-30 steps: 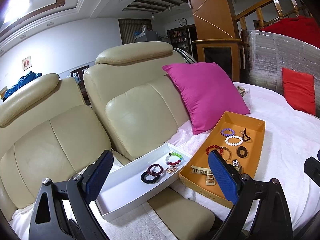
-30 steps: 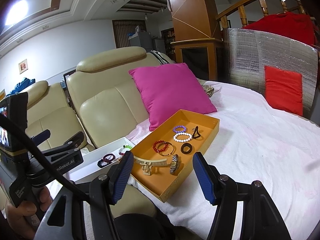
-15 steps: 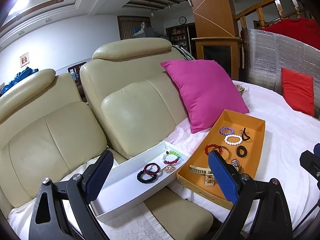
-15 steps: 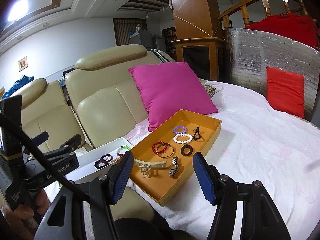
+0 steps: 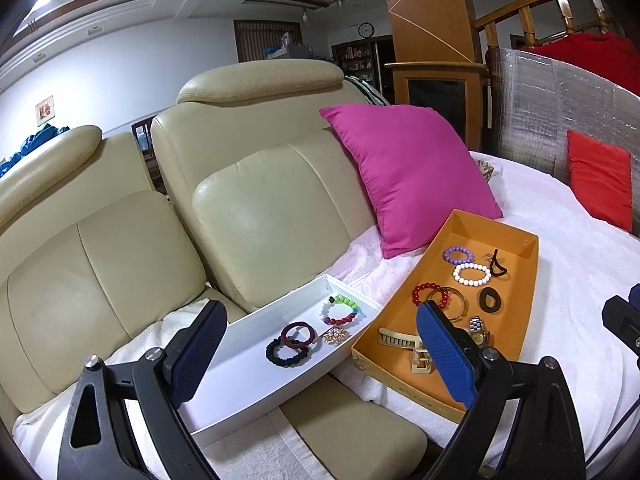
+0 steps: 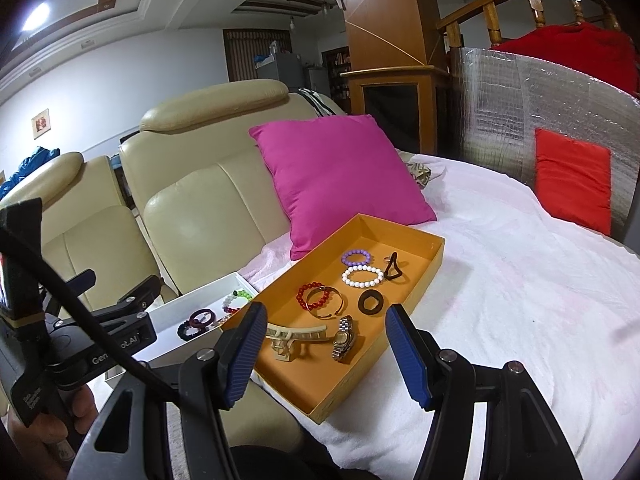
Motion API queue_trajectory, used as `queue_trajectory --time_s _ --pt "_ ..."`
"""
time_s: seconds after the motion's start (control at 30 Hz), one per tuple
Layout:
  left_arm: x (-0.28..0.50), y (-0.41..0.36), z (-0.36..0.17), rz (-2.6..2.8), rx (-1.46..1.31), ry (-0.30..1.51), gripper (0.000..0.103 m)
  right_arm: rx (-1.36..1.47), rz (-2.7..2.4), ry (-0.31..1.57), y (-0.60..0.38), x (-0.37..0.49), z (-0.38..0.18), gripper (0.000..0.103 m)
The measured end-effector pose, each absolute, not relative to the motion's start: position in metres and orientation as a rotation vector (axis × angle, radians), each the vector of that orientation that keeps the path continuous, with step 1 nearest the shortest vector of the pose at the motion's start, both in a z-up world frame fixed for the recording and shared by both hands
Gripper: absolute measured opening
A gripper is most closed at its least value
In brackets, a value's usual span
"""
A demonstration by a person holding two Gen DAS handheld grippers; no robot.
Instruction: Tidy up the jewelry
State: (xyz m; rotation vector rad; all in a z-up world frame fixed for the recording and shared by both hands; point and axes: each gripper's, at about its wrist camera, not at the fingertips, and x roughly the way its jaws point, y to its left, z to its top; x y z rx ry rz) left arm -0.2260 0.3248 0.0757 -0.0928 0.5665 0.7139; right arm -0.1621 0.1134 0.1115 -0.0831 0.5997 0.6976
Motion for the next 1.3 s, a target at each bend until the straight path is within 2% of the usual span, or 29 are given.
queue_trajectory --time_s 0.9,1.3 --pt "-0.200 0.350 0.058 0.637 -0.152 0.580 0.096 -0.164 0.622 0.624 0.139 -0.147 0.106 0.066" --pt "-0.192 0.370 0.044 0.697 -0.155 0.621 0.096 -0.184 0.672 0.658 0.167 -0.120 0.086 0.067"
